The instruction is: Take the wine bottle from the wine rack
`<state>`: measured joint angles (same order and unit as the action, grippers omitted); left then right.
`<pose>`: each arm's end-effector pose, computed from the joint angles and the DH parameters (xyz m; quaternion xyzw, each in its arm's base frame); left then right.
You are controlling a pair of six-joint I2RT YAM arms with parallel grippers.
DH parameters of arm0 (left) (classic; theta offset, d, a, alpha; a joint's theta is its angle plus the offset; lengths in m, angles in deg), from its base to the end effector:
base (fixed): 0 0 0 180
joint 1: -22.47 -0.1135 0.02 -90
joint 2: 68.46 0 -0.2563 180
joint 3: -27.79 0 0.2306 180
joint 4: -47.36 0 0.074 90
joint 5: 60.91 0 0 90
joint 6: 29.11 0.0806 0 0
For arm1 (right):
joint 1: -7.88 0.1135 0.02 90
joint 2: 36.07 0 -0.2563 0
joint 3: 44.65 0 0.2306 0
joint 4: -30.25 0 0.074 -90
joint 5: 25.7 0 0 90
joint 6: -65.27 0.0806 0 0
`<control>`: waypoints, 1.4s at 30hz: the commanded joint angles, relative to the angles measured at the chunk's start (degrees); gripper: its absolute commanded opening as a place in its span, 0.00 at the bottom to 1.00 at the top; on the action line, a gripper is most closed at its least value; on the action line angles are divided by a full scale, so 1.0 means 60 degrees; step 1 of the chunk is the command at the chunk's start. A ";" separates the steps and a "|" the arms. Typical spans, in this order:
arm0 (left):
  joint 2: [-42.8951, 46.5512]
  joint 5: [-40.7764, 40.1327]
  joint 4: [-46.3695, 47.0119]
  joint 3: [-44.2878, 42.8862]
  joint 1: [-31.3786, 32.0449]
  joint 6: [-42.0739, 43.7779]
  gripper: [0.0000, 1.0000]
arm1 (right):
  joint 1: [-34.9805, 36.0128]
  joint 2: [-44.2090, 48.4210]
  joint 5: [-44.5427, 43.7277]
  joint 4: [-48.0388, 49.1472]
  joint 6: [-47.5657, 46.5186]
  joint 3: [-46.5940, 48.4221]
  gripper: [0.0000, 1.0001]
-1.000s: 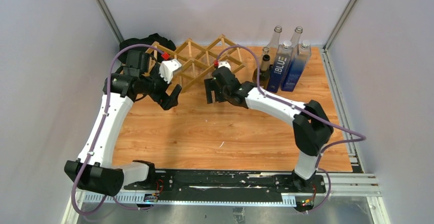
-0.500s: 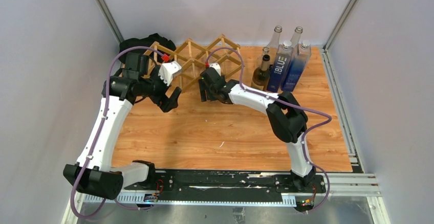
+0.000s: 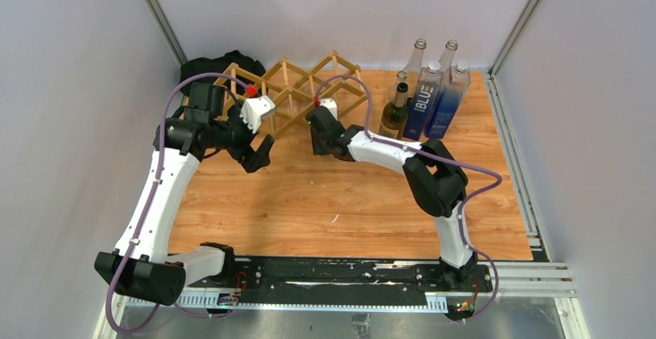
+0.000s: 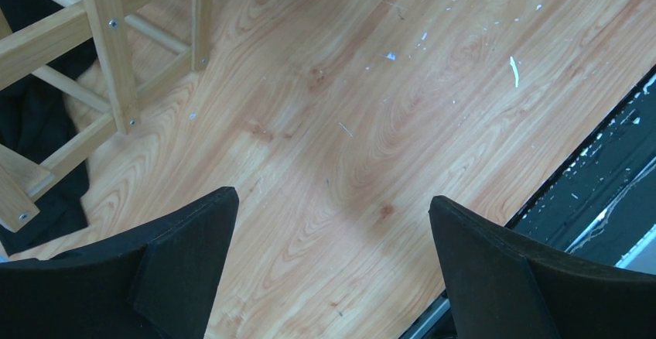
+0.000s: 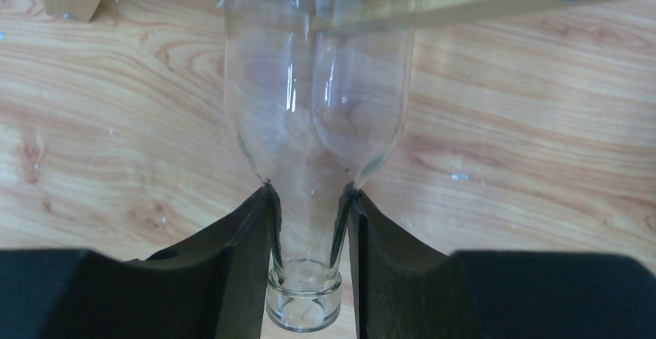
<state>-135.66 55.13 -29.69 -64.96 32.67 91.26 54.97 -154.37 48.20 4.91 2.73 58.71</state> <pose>0.2101 -0.0738 0.3346 0.3886 0.8370 -0.1532 0.3535 0.3431 0.3362 0.1818 -0.0951 0.8953 0.1510 0.4082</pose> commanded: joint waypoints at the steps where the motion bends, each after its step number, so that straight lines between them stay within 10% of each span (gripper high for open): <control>1: 0.0210 0.0286 0.0033 0.0265 -0.0059 0.0316 1.00 | 0.0046 0.1096 0.0163 0.0393 0.0182 -0.0855 0.00; 24: -0.0054 0.1745 0.0022 0.1653 0.0105 0.3304 1.00 | 0.0091 0.6596 0.3427 0.1993 0.1470 -0.6255 0.00; 42: -0.0947 0.1246 0.0060 0.1845 0.2090 0.3975 1.00 | 0.0145 0.8750 0.4874 -0.0237 0.0608 -0.6082 0.00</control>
<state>-139.44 62.21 -29.54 -54.71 43.47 114.69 55.08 -102.87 73.03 4.85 8.53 19.44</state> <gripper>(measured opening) 0.997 0.380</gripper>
